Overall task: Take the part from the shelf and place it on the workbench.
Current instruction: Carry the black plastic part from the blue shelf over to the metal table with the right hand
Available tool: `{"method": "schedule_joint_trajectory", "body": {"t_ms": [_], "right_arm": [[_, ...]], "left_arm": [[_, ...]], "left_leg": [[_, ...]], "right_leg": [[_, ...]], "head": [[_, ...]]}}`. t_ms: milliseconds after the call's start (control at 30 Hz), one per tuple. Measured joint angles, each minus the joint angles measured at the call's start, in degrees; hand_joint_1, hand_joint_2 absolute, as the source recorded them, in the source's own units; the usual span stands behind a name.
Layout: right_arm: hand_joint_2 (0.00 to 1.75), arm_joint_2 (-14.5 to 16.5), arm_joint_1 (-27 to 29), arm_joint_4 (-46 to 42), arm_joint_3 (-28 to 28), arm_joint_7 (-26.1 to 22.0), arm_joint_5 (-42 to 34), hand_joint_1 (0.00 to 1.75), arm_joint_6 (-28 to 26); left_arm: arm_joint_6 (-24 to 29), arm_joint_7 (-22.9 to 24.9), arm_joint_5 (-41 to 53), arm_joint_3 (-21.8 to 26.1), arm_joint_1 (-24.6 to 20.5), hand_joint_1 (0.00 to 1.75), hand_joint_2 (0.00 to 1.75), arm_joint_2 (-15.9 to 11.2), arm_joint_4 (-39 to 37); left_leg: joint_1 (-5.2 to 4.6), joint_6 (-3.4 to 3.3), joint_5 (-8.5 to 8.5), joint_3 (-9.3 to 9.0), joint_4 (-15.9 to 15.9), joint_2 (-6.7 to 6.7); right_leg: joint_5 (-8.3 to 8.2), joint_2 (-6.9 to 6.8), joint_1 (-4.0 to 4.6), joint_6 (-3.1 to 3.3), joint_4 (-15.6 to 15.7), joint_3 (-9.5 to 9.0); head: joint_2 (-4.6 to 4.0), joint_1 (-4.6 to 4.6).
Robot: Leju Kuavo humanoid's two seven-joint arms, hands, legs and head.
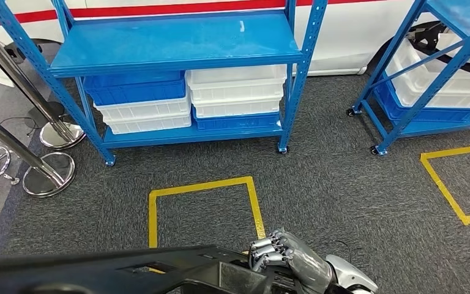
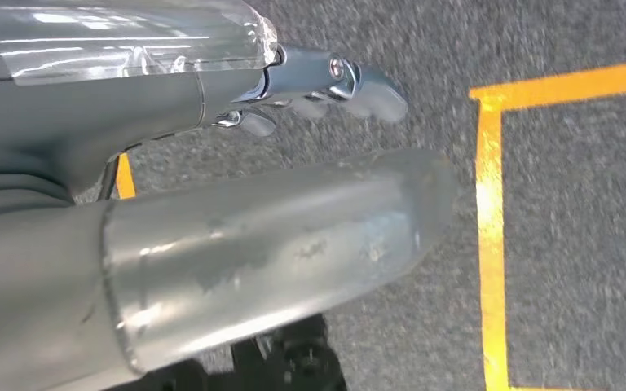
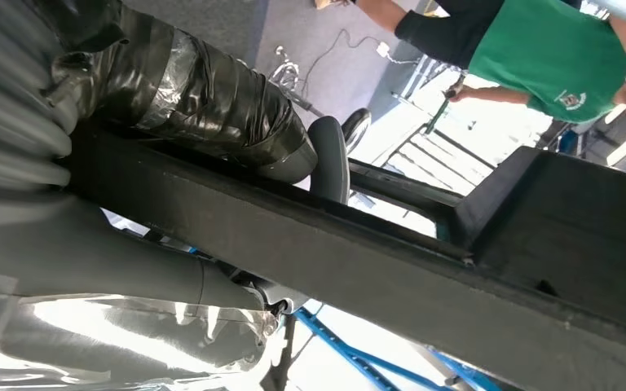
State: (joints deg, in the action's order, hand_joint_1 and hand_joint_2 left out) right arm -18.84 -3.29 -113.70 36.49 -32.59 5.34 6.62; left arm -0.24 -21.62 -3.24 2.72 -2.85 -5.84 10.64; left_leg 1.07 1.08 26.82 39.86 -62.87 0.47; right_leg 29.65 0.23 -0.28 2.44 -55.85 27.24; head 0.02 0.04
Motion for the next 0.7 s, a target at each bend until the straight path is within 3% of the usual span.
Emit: {"method": "schedule_joint_trajectory", "body": {"t_ms": [67, 100, 133, 167, 233, 300, 333, 400, 433, 467, 533, 600, 633, 667, 700], "right_arm": [[1.75, 0.1, 0.2, 0.0, 0.0, -0.1, -0.2, 1.75, 0.2], [1.75, 0.1, 0.2, 0.0, 0.0, -0.1, -0.2, 1.75, 0.2], [1.75, 0.1, 0.3, 0.0, 0.0, -0.1, -0.2, 1.75, 0.2], [1.75, 0.1, 0.4, 0.0, 0.0, -0.1, -0.2, 1.75, 0.2], [1.75, 0.1, 0.4, 0.0, 0.0, -0.1, -0.2, 1.75, 0.2], [1.75, 0.1, 0.3, 0.0, 0.0, -0.1, -0.3, 1.75, 0.3], [1.75, 0.1, 0.4, 0.0, 0.0, -0.1, -0.4, 1.75, 0.4], [1.75, 0.1, 0.4, 0.0, 0.0, -0.3, -0.8, 1.75, 1.0], [1.75, 0.1, 0.4, 0.0, 0.0, -0.5, -1.0, 1.75, 1.4], [1.75, 0.1, 0.4, 0.0, 0.0, -0.6, -1.1, 1.75, 1.8], [1.75, 0.1, 0.3, 0.0, 0.0, -0.6, -1.1, 1.75, 2.0], [1.75, 0.1, 0.3, 0.0, -0.1, -0.6, -0.8, 1.75, 2.0], [1.75, 0.1, 0.3, 0.0, -0.1, -0.6, -0.3, 1.75, 1.9], [1.75, 0.1, 0.3, 0.0, -0.1, -0.6, 0.3, 1.75, 1.9], [1.75, 0.1, 0.3, 0.0, -0.1, -0.6, 0.8, 1.75, 1.8]], "left_arm": [[0.0, 0.1, 0.0, 0.0, 0.0, 0.0, 0.0, -0.4, 0.0], [0.0, 0.1, 0.0, 0.0, 0.0, 0.0, 0.0, -0.5, 0.0], [0.0, 0.1, 0.0, 0.0, 0.0, 0.0, 0.0, -0.6, 0.0], [0.0, 0.2, 0.0, 0.0, 0.0, 0.0, 0.0, -0.7, 0.0], [0.0, 0.2, 0.0, 0.0, 0.0, 0.0, 0.0, -1.0, 0.0], [0.1, 0.2, 0.0, 0.0, 0.1, 0.0, 0.0, -1.2, 0.0], [0.1, 0.2, 0.0, 0.0, 0.1, 0.0, 0.0, -1.3, 0.0], [0.3, 0.3, 0.0, 0.1, 0.1, 0.0, 0.0, -1.4, 0.0], [0.3, 0.3, 0.0, 0.1, 0.0, 0.0, 0.0, -1.4, 0.0], [0.3, 0.4, 0.0, 0.2, -0.1, 0.0, 0.0, -1.4, 0.0], [0.3, 0.4, 0.0, 0.3, 0.0, 0.0, 0.0, -1.4, 0.0], [0.3, 0.5, -0.2, 0.6, 0.0, 0.0, 0.0, -1.4, 0.0], [0.4, 0.5, -0.3, 0.8, 0.0, 0.0, 0.0, -1.4, 0.0], [0.5, 0.6, -0.3, 0.9, -0.1, 0.0, 0.0, -1.4, 0.0], [0.6, 0.6, -0.4, 1.0, -0.2, 0.0, 0.0, -1.3, 0.0]], "left_leg": [[0.0, 0.23, 4.59, 1.59, -7.3, -0.07], [0.0, 0.32, 5.05, 1.9, -10.0, -0.09], [0.0, 0.35, 4.33, 1.4, -11.1, -0.14], [0.01, 0.28, 2.95, -0.17, -9.9, -0.29], [0.04, -0.2, 1.27, -5.86, -2.4, -2.11], [0.02, -0.66, 1.77, -10.02, 3.9, -4.06], [-0.04, -0.79, 2.22, -10.65, 5.0, -4.3], [0.06, -1.23, 1.89, -10.5, 5.6, -3.02], [0.2, -1.63, 1.59, -10.42, 5.9, -2.33], [0.36, -2.04, 1.28, -10.29, 6.2, -1.57], [0.36, -2.5, 0.93, -9.88, 6.3, -0.11], [0.35, -2.5, 0.71, -9.44, 6.3, 1.36], [0.38, -2.42, 0.64, -9.32, 6.2, 2.08], [0.44, -2.32, 0.61, -9.28, 6.2, 2.75], [0.51, -2.15, 0.63, -9.3, 6.1, 3.35]], "right_leg": [[-1.08, 0.52, 0.09, 0.18, -0.3, 1.49], [-1.52, 0.86, 0.12, 0.12, -0.5, 2.27], [-1.87, 1.25, 0.13, 0.02, -0.9, 3.04], [-2.13, 1.68, 0.13, -0.12, -1.3, 3.74], [-2.39, 2.52, 0.14, -0.41, -2.2, 4.91], [-2.64, 3.37, 0.11, -0.91, -3.0, 5.78], [-2.88, 3.85, 0.06, -1.29, -3.2, 6.13], [-3.27, 4.42, 0.04, -2.1, -3.3, 6.58], [-2.8, 3.81, 0.07, -2.46, -3.9, 6.98], [-1.6, 2.83, 0.08, -2.81, -5.5, 7.77], [2.4, 0.78, -0.24, -3.55, -11.9, 10.58], [5.01, 0.3, -0.71, -4.25, -18.3, 13.13], [4.76, 0.13, -0.94, -4.51, -18.8, 13.08], [3.46, -0.19, -1.13, -4.69, -17.0, 11.79], [1.54, -0.88, -1.28, -4.8, -13.3, 9.55]], "head": [[0.0, -0.01], [0.0, -0.01], [0.0, -0.01], [0.0, -0.02], [0.0, -0.02], [0.0, -0.02], [0.0, -0.03], [0.0, -0.05], [0.0, -0.05], [0.0, -0.04], [0.0, -0.04], [0.0, -0.05], [0.0, -0.04], [0.0, -0.04], [0.0, -0.03]]}}
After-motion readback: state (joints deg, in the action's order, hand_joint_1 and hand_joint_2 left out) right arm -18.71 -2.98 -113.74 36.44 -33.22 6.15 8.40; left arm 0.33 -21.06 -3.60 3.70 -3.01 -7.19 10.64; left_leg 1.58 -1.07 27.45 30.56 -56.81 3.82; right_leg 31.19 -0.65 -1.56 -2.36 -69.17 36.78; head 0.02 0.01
